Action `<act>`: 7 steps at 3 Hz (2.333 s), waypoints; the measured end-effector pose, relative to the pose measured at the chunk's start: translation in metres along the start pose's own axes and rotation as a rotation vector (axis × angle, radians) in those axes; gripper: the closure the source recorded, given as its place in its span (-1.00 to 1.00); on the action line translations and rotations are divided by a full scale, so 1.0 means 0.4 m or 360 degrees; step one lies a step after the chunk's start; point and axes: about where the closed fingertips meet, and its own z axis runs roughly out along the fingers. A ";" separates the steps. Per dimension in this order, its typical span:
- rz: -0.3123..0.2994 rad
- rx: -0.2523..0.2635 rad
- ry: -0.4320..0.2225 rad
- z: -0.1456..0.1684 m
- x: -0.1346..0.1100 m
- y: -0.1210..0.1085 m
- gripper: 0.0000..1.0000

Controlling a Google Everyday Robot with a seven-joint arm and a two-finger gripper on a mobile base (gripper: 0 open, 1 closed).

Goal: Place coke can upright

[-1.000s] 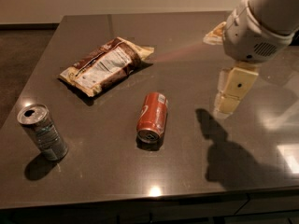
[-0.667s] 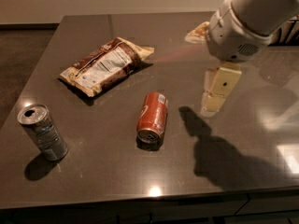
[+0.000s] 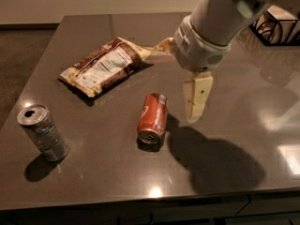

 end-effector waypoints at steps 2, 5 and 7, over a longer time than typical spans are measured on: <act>-0.0531 -0.0120 -0.0037 0.073 -0.042 0.011 -1.00; -0.1008 -0.0335 0.0130 0.158 -0.100 0.089 -1.00; -0.1088 -0.0403 0.0182 0.205 -0.098 0.094 -1.00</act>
Offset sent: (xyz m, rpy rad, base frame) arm -0.0099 0.0342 -0.0410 -0.1245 -0.0616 0.5389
